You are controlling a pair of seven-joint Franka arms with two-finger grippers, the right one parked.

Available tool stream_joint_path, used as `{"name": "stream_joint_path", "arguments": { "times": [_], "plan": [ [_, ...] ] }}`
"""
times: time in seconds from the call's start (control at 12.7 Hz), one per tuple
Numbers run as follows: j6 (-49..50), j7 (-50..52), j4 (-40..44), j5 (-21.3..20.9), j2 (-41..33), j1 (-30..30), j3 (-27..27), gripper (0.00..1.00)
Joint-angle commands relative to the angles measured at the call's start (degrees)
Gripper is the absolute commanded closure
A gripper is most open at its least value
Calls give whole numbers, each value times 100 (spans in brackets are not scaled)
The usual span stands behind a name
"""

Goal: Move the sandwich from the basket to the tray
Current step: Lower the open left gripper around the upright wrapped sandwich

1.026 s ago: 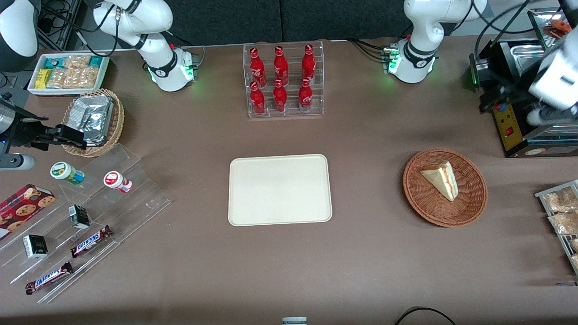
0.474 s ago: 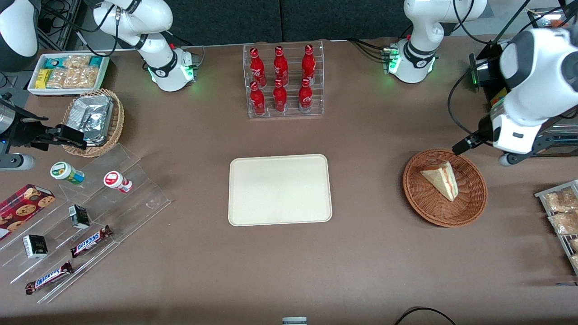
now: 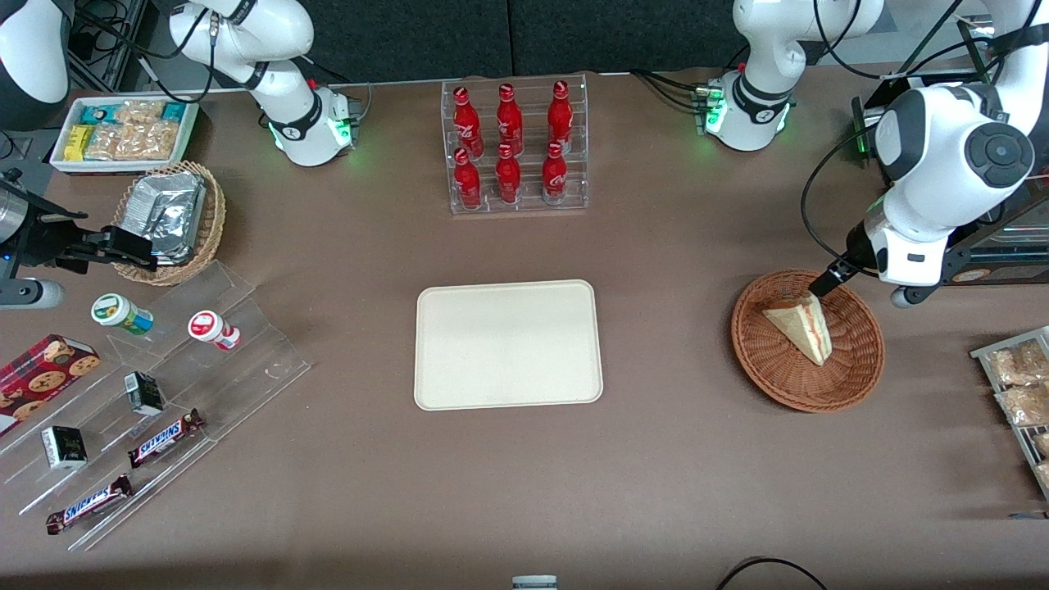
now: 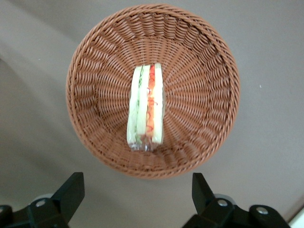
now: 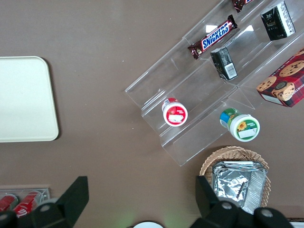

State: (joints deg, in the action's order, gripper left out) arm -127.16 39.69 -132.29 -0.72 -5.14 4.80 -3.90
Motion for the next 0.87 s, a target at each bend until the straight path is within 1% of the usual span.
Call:
{"name": "stream_joint_path", "arguments": {
  "times": [0.0,0.32,0.79],
  "plan": [
    [-913,197,-674,-86,-14,-93,12,0],
    [-1951,197,-983,-103,460,-93,20,0],
    [-2936,232,-1089,-103,1101,-93,21,0]
  ]
}}
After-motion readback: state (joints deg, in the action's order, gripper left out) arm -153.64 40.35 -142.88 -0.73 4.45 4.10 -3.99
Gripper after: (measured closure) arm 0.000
